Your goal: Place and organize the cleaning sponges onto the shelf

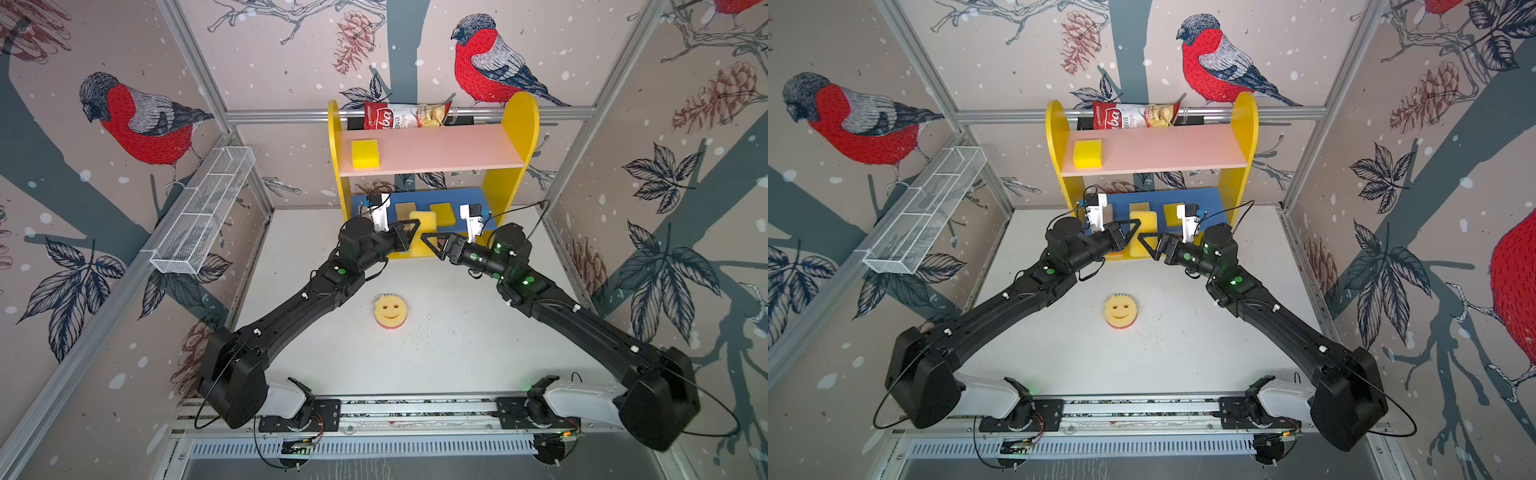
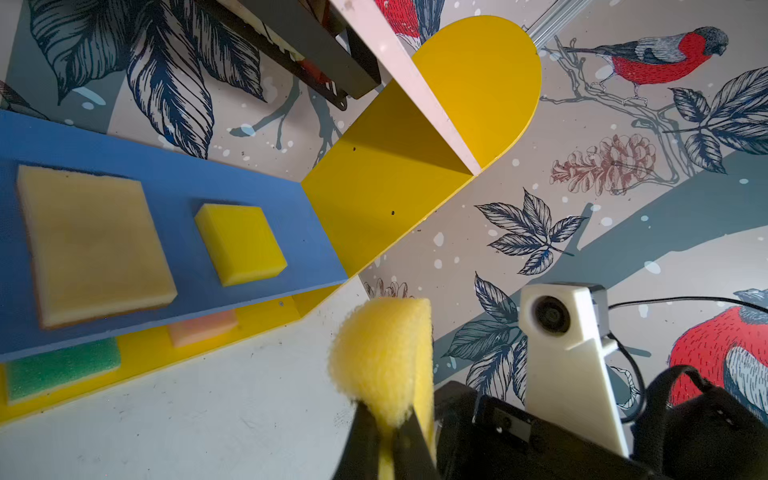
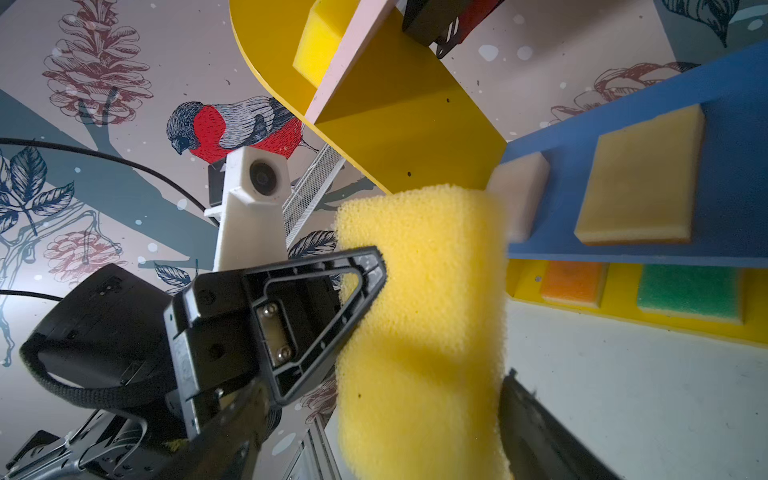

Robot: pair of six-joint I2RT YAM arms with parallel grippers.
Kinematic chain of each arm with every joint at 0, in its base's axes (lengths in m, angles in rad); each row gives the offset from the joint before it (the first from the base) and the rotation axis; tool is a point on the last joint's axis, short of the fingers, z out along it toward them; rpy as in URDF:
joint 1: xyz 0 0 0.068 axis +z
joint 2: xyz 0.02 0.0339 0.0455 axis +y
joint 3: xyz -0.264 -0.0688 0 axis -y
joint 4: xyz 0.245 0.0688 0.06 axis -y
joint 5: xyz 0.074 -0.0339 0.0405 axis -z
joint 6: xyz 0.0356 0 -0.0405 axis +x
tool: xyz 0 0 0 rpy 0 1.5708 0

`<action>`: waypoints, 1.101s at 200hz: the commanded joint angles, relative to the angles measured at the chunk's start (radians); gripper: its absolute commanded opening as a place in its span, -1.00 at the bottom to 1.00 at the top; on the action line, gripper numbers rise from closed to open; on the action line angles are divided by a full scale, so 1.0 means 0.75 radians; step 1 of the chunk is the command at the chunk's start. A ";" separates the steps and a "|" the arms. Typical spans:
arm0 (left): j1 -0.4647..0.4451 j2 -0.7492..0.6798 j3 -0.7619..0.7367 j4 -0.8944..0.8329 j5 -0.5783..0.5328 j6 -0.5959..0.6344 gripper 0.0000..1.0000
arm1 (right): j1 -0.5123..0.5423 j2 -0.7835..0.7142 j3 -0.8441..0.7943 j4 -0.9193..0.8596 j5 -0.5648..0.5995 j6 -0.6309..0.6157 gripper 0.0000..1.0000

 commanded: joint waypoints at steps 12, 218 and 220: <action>0.002 -0.029 0.016 0.084 0.016 0.008 -0.92 | -0.002 0.049 0.013 0.077 -0.067 0.057 0.64; 0.026 -0.271 0.004 -0.098 -0.341 0.257 0.84 | -0.034 0.143 0.358 -0.177 0.020 -0.126 -1.00; 0.025 -0.280 0.000 -0.104 -0.353 0.266 0.84 | -0.035 0.150 0.374 -0.194 0.026 -0.133 -1.00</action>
